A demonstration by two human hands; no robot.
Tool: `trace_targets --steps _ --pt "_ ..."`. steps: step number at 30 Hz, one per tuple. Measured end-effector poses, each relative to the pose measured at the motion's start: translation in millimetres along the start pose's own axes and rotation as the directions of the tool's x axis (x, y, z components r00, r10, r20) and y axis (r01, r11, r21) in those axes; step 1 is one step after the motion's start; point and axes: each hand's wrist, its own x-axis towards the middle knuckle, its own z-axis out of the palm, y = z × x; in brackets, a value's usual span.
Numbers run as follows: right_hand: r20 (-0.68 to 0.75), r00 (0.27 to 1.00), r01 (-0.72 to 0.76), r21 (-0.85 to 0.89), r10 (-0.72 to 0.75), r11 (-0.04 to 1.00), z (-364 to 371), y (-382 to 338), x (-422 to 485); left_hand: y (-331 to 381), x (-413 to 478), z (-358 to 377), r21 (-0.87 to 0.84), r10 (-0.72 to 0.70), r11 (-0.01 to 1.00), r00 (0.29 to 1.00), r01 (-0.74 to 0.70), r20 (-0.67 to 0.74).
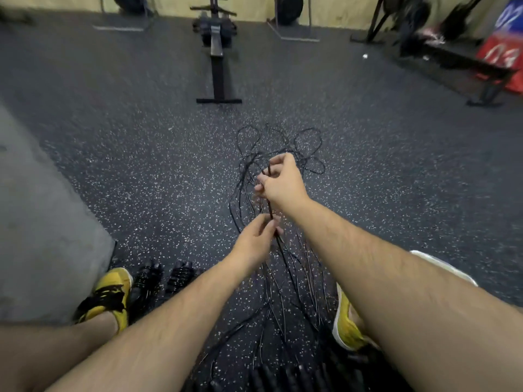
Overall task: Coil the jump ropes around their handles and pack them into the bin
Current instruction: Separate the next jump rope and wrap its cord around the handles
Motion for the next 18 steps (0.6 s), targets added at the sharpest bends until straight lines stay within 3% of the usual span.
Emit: trace_targets --steps 4,8,12,18 --pt "-0.012 0.998 0.055 0.041 -0.055 0.998 -22 -57 -16 59 -22 -10 0.016 0.093 0.995 0.995 -0.094 0.025" --pt "0.086 0.994 0.064 -0.002 -0.063 0.998 -42 -93 -42 97 -43 -22 0.102 0.141 0.984 0.987 -0.148 0.07" --pt "0.152 0.988 0.016 0.128 -0.035 0.992 -58 -102 -63 118 -60 -30 0.223 0.135 0.962 0.985 -0.155 0.105" --pt "0.193 0.979 -0.091 0.16 0.059 0.983 -66 -96 -81 133 -64 -41 0.134 0.082 0.985 0.981 -0.106 0.174"
